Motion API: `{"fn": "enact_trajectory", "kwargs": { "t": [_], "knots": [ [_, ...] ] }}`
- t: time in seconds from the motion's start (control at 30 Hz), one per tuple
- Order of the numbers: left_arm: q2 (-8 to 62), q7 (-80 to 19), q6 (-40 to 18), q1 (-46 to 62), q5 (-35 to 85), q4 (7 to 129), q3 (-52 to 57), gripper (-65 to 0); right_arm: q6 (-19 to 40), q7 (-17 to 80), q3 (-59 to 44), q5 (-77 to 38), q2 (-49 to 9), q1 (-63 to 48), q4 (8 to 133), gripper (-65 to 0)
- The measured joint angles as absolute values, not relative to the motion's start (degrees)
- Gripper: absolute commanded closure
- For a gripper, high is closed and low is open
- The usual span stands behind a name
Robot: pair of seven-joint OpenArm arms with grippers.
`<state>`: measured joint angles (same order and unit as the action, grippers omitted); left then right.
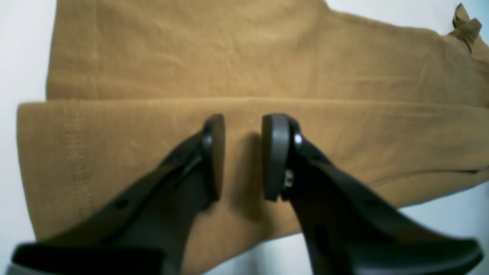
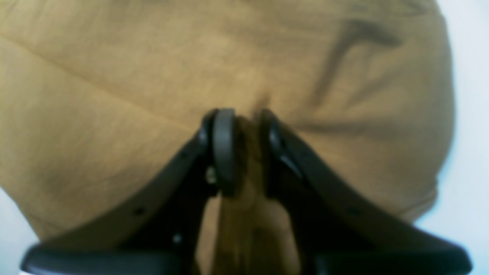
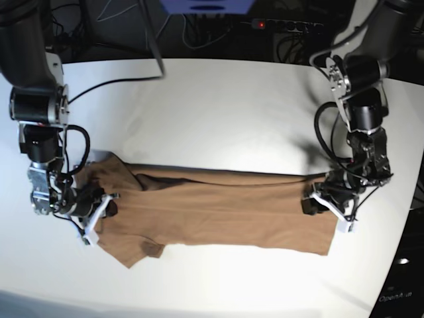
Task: Fold the T-shirt properly
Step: 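Grasp the folded shirt edge with both grippers and drag it toward the robot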
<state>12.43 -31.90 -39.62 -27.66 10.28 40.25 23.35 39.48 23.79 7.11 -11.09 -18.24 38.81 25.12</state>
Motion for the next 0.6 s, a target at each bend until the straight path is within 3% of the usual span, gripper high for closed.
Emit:
{"fn": "enact_trajectory", "kwargs": {
  "t": [0.4,0.6],
  "knots": [
    [13.17,-19.35,-40.49,-24.95,12.97,32.53,23.42,-10.0,40.05,18.81,7.2,-12.6,-19.44,35.79,25.56,-7.5],
    [13.19,-18.31,-40.84,-22.94,14.02,33.1,23.46,-10.0,40.18,17.32,7.2,-13.23,-20.1,34.65,25.71,-7.5]
  ]
}}
